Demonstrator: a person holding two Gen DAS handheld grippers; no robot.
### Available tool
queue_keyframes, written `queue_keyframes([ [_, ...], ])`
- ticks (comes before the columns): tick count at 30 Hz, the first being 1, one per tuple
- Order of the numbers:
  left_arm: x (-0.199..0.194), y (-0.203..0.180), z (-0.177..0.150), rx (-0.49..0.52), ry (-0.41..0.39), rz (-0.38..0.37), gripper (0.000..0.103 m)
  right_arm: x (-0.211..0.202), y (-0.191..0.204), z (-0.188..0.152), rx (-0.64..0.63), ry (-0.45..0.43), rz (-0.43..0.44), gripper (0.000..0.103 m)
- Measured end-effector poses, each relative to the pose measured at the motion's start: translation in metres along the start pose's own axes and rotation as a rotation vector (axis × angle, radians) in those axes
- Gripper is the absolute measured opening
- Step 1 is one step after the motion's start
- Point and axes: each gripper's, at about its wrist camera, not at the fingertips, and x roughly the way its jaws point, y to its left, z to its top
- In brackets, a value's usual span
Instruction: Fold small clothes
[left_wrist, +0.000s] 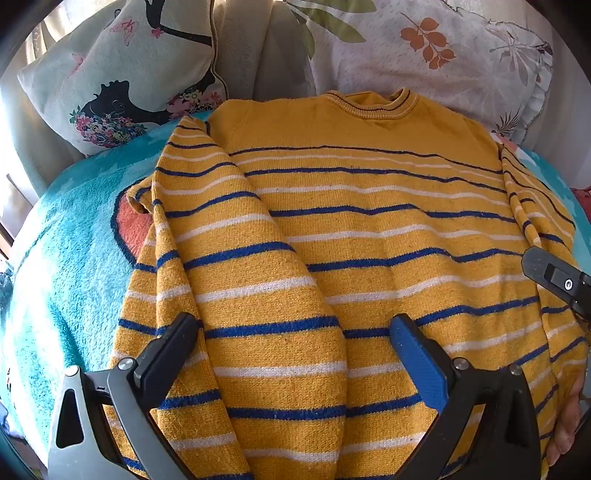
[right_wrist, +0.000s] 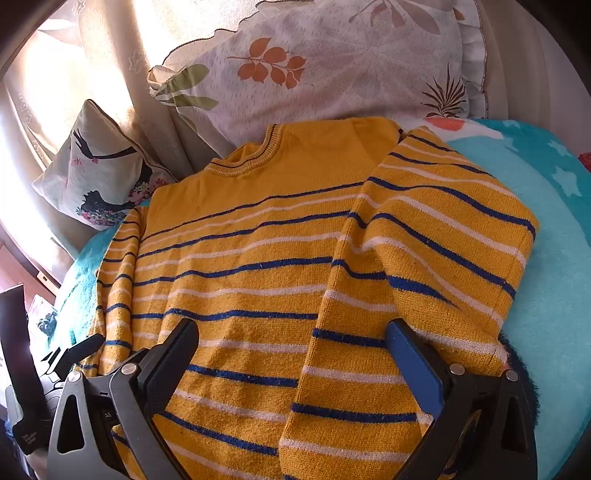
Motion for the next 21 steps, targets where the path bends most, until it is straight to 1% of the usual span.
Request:
queue_keyframes([
  [11,0.0,0.0,-0.0006,-0.001,-0.002,-0.001,0.103,-0.0011,0.0011,0.0011,0.0,0.001,-0.001,0.103],
  [21,-0.0003,-0.0007,0.0008,0.0,-0.001,0.002,0.103,0.0023,0.0058,0.0017,-0.025,0.016,-0.045,0.103],
])
